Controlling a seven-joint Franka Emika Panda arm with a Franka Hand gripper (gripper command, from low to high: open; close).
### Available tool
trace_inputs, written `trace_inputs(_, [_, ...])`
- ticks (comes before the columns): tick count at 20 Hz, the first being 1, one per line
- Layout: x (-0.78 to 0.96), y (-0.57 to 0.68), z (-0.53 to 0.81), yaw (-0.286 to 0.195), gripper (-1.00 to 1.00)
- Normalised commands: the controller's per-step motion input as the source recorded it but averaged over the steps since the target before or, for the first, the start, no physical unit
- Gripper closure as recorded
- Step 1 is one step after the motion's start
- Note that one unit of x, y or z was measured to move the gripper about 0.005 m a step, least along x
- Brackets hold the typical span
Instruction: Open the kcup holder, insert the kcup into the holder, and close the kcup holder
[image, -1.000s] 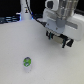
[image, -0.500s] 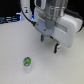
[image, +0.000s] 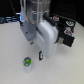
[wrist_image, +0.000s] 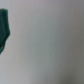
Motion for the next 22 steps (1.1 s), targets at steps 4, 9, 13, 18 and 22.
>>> trace_inputs(4, [0.48, -0.52, 0.01, -0.200, -1.00])
trace_inputs(9, [0.58, -0.38, -0.04, -0.198, -1.00])
trace_inputs(13, [0.35, -0.08, -0.21, -0.168, -1.00])
trace_inputs(18, [0.08, 0.06, -0.12, -0.051, -1.00])
trace_inputs(22, [0.00, 0.18, -0.18, 0.000, -1.00])
